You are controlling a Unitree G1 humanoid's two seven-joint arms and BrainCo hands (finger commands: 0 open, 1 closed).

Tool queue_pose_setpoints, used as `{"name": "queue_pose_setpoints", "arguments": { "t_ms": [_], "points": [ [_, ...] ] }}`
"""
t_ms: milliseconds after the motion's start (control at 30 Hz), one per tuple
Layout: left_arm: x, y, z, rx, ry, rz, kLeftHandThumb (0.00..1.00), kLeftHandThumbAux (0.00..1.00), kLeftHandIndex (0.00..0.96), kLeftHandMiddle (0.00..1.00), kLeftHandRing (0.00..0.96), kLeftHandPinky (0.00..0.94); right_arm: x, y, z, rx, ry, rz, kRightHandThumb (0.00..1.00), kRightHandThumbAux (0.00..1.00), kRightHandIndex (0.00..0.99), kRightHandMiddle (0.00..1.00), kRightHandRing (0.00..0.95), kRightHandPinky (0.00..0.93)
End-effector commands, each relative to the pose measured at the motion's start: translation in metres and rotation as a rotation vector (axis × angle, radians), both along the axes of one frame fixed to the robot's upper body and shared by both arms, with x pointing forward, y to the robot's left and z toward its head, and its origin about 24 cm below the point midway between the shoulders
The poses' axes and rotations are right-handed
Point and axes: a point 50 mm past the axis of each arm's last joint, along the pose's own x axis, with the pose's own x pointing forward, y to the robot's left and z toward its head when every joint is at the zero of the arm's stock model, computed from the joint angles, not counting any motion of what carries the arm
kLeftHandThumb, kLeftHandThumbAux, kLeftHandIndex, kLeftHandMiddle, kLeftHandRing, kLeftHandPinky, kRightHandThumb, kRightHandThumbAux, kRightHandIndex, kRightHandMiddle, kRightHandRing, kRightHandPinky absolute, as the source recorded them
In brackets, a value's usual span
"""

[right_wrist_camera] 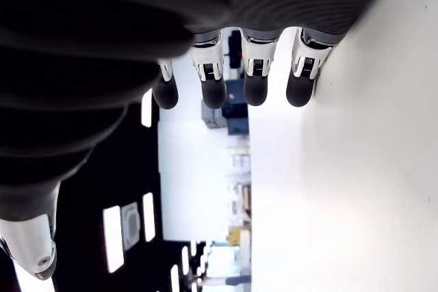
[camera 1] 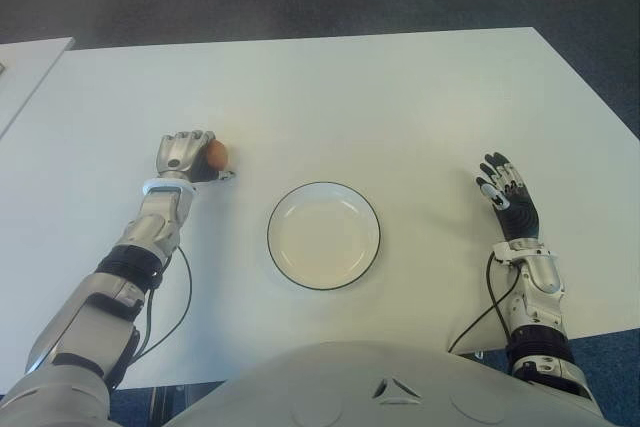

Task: Put the apples into the plate.

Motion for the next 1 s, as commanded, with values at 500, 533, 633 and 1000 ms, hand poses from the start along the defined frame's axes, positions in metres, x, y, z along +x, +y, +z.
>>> {"name": "queue_pose_setpoints", "arguments": {
  "t_ms": [500,533,633,1000],
  "points": [
    [-0.022,-0.032,0.073,-0.161,-0.166,-0.081,0.857,0.666,0.407,0.531,0.825,0.614,0.001,0.012,-0.009,0.015,0.044,0.031,0.17,0.6,0.0,0.046,0.0,0.0],
    [-0.022,-0.035,0.079,-0.161,-0.184,-0.097,0.857,0.665,0.407,0.532,0.823,0.585,0.002,0.013,-0.009,0.015,0.044,0.032,0.171,0.6,0.0,0.045,0.0,0.0],
    [-0.025,-0.046,0.098,-0.167,-0.24,-0.162,0.859,0.664,0.41,0.534,0.817,0.503,0.003,0.014,-0.01,0.016,0.047,0.034,0.172,0.599,0.0,0.042,0.0,0.0],
    [-0.039,-0.081,0.131,-0.147,-0.283,-0.328,0.862,0.662,0.414,0.537,0.821,0.531,0.004,0.014,-0.012,0.016,0.061,0.03,0.171,0.591,0.0,0.048,0.0,0.0]
  ]
}}
